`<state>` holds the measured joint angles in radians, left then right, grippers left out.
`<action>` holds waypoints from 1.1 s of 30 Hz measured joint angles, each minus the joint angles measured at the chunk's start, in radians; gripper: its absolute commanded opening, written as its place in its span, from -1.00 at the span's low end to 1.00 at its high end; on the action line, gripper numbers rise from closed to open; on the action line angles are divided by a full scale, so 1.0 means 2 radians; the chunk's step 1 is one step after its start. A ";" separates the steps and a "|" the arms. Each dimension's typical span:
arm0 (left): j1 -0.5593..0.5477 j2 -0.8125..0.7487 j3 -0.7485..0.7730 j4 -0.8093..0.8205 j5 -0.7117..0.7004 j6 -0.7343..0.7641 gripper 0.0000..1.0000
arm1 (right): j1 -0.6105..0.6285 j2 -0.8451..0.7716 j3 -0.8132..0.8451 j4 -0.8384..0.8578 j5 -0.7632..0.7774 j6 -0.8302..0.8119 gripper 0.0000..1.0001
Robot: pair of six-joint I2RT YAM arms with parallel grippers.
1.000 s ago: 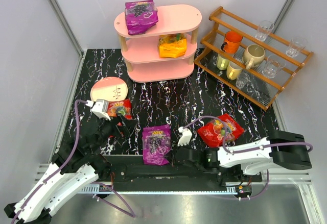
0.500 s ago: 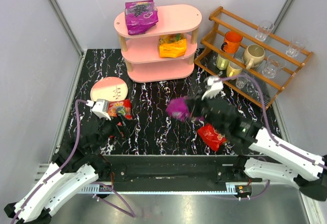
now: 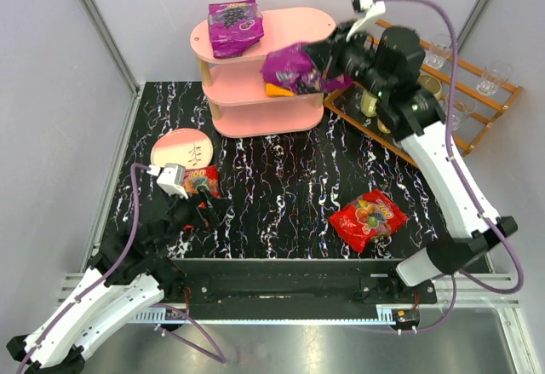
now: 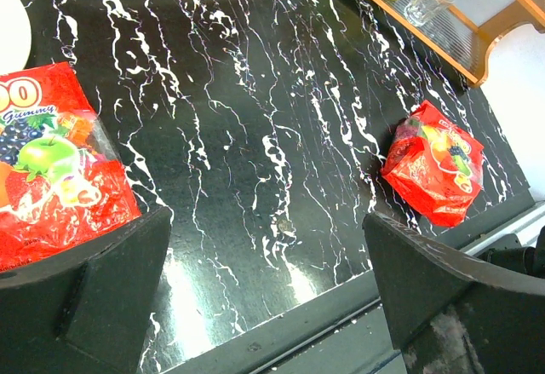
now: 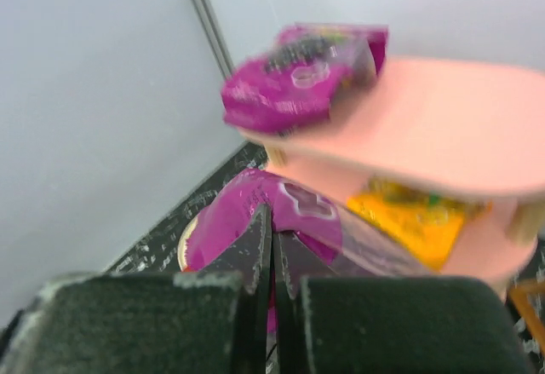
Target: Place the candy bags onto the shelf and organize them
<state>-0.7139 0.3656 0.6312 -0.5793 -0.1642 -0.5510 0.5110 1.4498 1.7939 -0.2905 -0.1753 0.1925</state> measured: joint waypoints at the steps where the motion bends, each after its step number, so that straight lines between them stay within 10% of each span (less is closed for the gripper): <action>1: 0.000 0.000 -0.001 0.000 0.000 0.000 0.98 | -0.008 0.020 0.036 -0.004 -0.022 -0.001 -1.00; 12: 0.000 0.002 -0.002 0.003 -0.001 0.004 0.98 | -0.137 0.344 0.524 0.031 -0.228 0.107 -1.00; 33: 0.000 0.067 -0.002 0.033 -0.003 0.044 0.98 | -0.181 0.455 0.450 0.229 -0.404 0.306 -1.00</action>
<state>-0.7139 0.4995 0.6273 -0.5129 -0.1703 -0.4625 0.1497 2.3604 2.6938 0.1665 -0.9836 0.8043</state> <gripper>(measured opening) 0.987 0.008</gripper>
